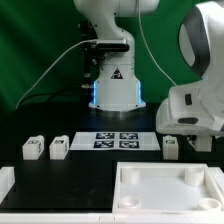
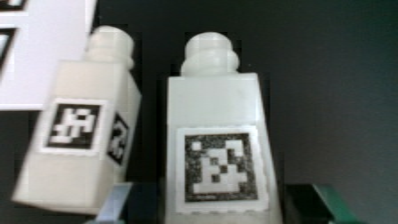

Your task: Assemble one leg

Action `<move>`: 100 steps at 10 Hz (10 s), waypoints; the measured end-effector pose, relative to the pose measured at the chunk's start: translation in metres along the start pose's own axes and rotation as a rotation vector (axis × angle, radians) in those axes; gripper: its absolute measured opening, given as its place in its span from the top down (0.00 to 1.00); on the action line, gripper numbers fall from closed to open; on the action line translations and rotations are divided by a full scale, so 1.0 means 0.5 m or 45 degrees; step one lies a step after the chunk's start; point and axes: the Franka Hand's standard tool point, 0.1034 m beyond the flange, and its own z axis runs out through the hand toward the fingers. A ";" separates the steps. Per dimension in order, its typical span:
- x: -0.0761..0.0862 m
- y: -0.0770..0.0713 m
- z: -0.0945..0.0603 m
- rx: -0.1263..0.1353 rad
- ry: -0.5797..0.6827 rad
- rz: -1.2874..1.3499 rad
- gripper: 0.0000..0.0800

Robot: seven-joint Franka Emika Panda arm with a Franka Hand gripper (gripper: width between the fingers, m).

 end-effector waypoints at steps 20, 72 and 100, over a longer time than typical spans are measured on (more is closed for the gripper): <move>0.060 0.095 -0.376 0.077 1.705 -0.238 0.63; 0.216 0.086 -0.404 0.091 0.898 -0.293 0.19; 0.261 0.095 -0.347 0.758 0.757 1.358 0.63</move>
Offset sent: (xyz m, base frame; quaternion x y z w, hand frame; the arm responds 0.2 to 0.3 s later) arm 0.0569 -0.0270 0.0912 -0.0764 0.3175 -0.0709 0.9425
